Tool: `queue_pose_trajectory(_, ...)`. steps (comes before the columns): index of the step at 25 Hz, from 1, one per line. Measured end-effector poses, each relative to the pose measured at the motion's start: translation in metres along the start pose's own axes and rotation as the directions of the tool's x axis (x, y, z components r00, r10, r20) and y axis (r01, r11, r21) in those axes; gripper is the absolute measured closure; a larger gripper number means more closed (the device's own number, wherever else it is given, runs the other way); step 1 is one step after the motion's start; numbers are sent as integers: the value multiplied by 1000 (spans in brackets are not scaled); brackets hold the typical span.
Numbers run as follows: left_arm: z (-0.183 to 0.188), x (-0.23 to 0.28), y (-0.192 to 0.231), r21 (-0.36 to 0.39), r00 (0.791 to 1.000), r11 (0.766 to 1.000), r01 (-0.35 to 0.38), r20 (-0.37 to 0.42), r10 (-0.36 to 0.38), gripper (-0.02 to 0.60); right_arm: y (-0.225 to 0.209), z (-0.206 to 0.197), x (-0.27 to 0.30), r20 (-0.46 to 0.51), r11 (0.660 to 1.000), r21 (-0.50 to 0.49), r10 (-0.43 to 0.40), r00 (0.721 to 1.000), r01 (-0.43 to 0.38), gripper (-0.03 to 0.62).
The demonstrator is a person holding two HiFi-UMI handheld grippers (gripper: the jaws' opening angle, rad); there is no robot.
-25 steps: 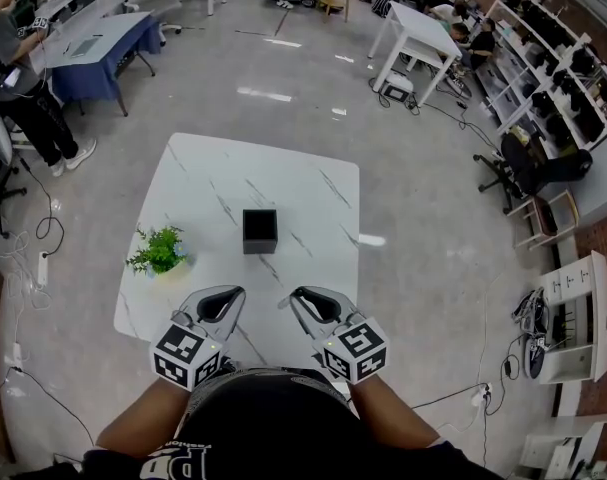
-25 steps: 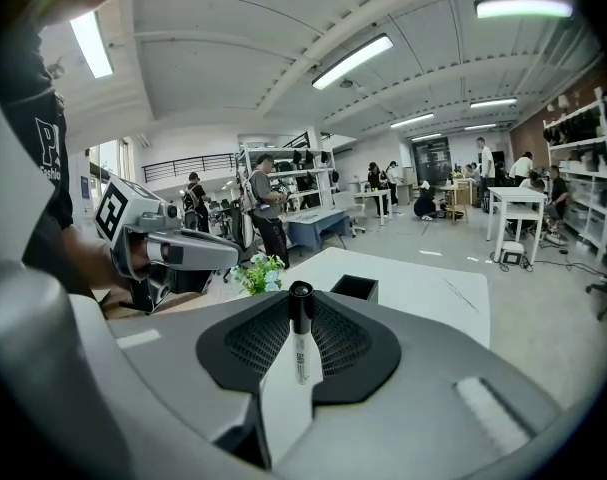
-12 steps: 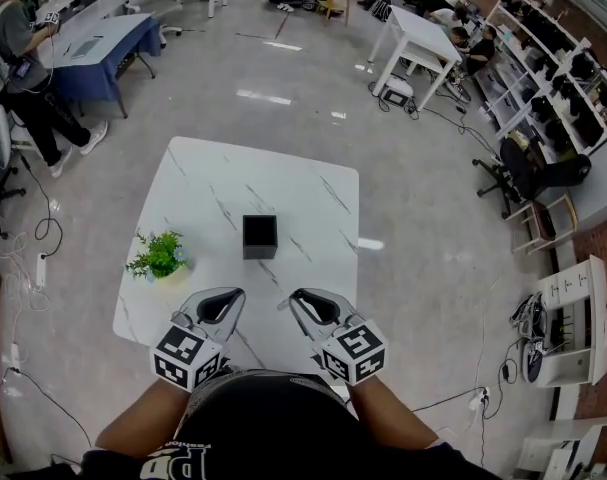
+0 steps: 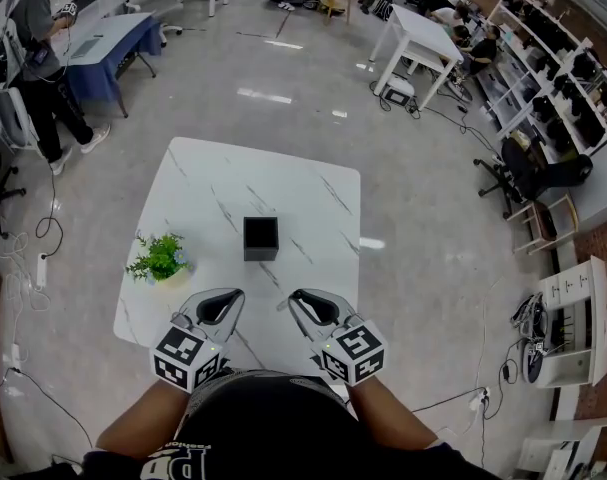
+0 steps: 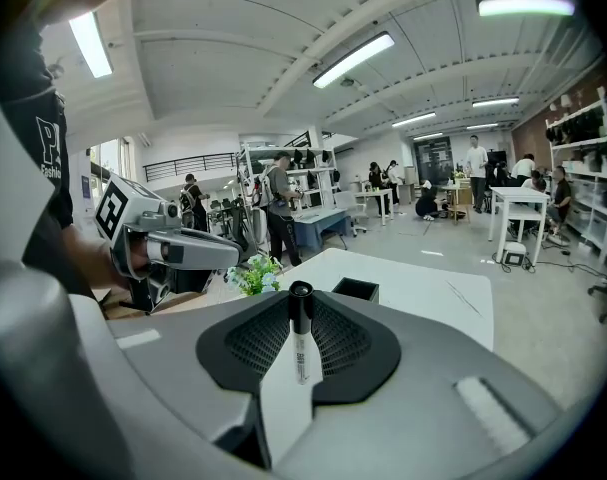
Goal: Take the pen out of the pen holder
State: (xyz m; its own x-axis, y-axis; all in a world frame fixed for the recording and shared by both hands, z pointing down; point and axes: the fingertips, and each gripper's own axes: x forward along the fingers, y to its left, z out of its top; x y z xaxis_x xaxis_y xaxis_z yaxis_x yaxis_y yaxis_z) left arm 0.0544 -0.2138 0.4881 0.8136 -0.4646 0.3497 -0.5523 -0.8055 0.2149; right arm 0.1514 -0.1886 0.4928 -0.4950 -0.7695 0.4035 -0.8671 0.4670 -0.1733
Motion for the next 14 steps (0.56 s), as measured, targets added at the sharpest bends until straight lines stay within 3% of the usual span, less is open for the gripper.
queue_pose_trajectory(14, 3, 4, 0, -5, 1000, 1000, -6, 2, 6, 525, -2, -1, 1, -5, 1000, 2, 9, 1000, -9, 530)
